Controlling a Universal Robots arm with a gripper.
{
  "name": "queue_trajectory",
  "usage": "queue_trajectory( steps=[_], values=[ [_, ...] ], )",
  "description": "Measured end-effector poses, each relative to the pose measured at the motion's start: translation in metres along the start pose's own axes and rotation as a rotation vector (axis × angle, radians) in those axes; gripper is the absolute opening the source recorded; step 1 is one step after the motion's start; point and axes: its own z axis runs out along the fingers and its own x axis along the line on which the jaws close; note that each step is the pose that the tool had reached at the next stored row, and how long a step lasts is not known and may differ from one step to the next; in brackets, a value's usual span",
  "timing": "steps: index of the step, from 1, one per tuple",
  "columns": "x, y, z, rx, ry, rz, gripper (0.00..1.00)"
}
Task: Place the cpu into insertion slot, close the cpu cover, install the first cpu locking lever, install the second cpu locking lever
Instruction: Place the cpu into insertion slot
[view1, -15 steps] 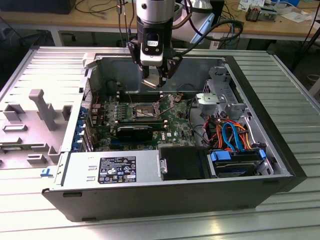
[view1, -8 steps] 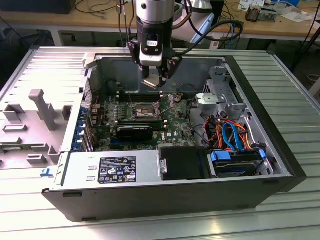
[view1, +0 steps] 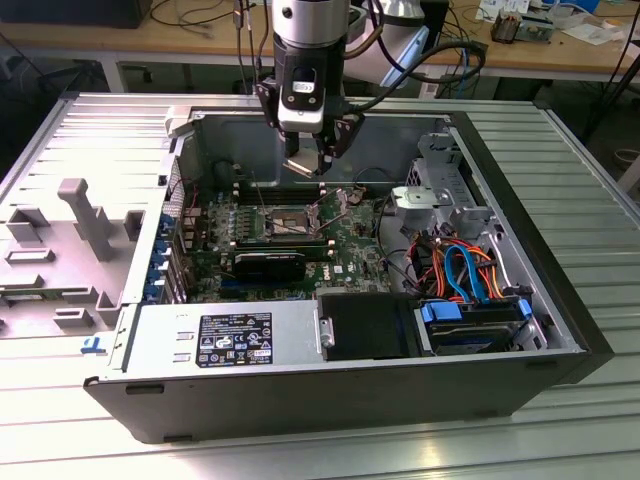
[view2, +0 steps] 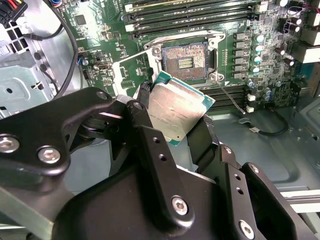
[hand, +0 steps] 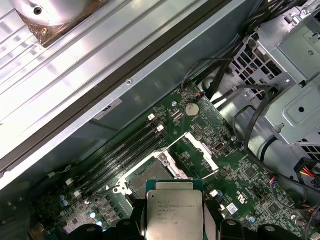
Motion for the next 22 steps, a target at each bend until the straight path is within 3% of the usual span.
queue_trajectory(
  steps=[22],
  values=[
    [0.0, 0.0, 0.0006, -0.0008, -0.0035, 0.039, 0.55]
  ],
)
